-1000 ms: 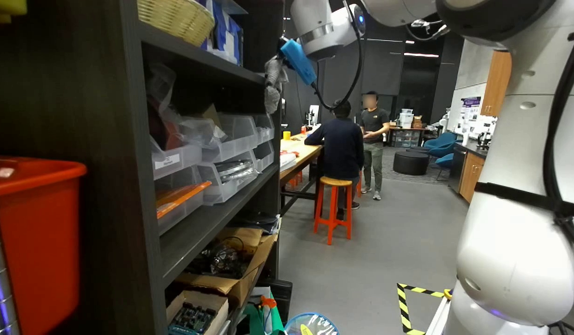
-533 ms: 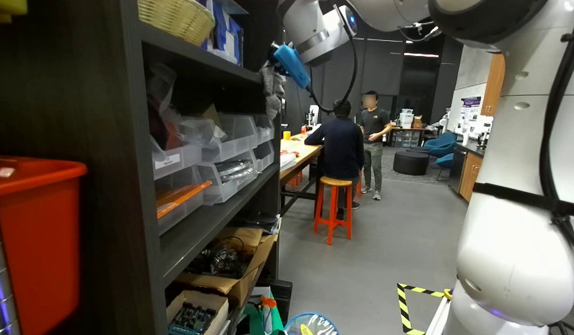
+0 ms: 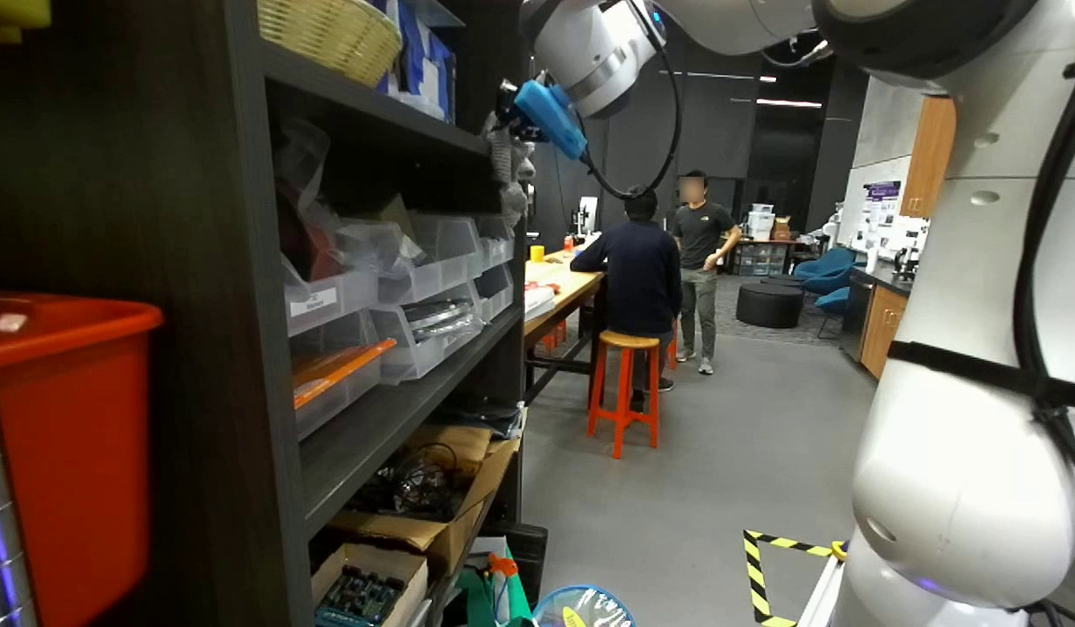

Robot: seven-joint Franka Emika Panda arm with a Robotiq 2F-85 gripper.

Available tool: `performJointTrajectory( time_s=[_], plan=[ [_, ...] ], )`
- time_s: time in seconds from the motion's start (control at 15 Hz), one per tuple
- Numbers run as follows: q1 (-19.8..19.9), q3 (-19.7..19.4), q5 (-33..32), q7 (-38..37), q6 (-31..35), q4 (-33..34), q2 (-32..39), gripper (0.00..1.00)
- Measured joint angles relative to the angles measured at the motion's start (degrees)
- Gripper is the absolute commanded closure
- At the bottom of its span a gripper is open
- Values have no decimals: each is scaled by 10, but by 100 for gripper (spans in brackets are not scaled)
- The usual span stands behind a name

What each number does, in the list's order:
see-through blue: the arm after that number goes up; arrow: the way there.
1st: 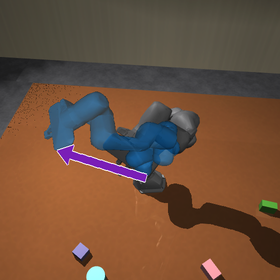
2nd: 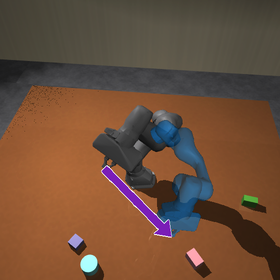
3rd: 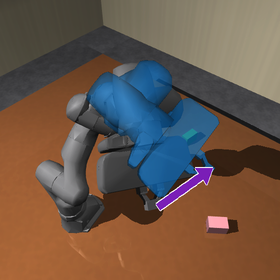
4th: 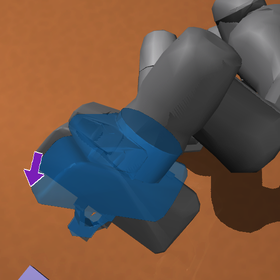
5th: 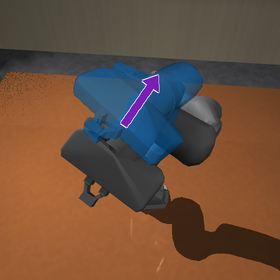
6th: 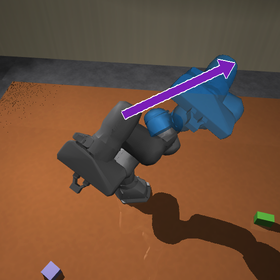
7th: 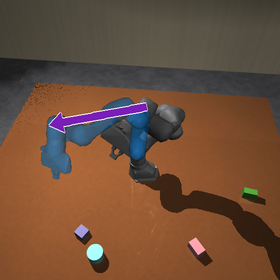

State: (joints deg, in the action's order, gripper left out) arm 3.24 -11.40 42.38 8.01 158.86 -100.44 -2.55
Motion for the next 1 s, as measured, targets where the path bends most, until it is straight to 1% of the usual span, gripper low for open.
performJointTrajectory(
  time_s=[0.2,0.27,0.4,0.53,0.67,1.0],
  plan=[
    [14,2,-118,-69,-97,0,-22,97],
    [16,2,-147,-85,-136,2,-30,97],
    [17,3,-181,-101,-209,10,-42,97],
    [17,5,-195,-106,-263,22,-51,97],
    [17,7,-200,-107,-300,35,-54,97],
    [16,16,-202,-106,-358,51,-53,97]
  ],
)
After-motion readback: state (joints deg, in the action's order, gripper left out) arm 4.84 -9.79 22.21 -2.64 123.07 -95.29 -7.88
